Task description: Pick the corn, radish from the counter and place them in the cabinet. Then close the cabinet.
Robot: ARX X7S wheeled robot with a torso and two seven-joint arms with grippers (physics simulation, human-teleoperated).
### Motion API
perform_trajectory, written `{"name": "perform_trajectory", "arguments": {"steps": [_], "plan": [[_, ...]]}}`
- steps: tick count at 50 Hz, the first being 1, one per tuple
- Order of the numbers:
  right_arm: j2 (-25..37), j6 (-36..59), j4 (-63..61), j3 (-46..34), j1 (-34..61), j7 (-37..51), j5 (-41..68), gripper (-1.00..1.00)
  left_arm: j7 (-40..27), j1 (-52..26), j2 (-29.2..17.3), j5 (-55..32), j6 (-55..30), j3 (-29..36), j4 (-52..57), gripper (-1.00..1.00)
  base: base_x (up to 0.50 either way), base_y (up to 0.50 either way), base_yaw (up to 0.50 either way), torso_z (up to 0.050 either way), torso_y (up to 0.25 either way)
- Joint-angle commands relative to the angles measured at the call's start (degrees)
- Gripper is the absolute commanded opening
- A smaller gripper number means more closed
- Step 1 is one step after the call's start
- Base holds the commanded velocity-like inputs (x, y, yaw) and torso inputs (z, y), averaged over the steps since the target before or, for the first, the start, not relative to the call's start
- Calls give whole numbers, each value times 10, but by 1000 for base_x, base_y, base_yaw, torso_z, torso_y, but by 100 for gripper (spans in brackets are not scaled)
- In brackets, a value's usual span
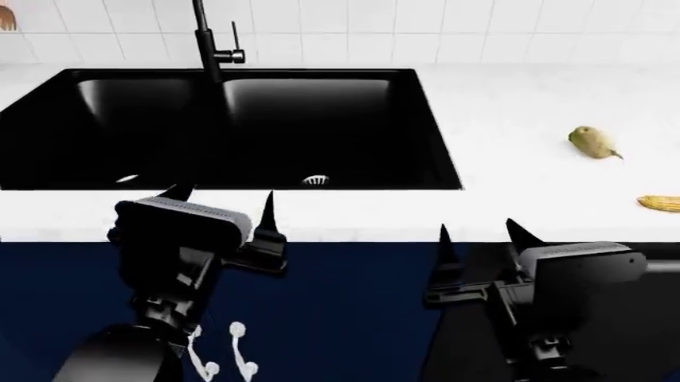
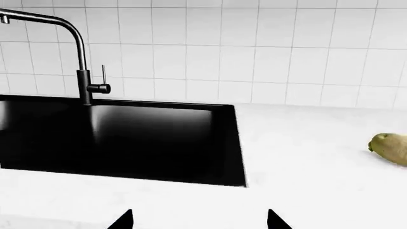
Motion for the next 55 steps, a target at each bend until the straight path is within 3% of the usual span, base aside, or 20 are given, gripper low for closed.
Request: {"name": "perform_trajectory", "arguments": {"steps": [1,13,18,21,26,29,40,55], "plan": [[55,133,-114,59,42,-43,83,100,25,-146,-2,-36,-202,-13,77,100,277,-449,0,50,27],[117,294,-211,157,112,-83,207,100,31,-267,2,-59,-319,-4,98,100,275,-459,0,50,28],[137,367,-228,200,158,-89,266,100,8,-295,-10,-100,-331,4,86,100,275,-466,0,50,29],[151,385,-222,209,175,-91,281,100,-55,-307,-35,-200,-331,-5,70,100,275,-462,0,50,27],[179,430,-214,211,212,-89,306,100,-241,-351,-89,-469,-331,-32,29,100,274,-465,0,50,29],[189,463,-216,217,237,-83,323,100,-296,-369,-104,-529,-328,-31,16,100,272,-462,0,50,28],[213,520,-228,257,272,-52,395,100,-365,-390,-116,-614,-321,-18,1,100,275,-479,0,50,27],[246,514,-220,269,268,-5,485,100,-385,-391,-129,-643,-297,10,-5,100,264,-494,0,50,27]]}}
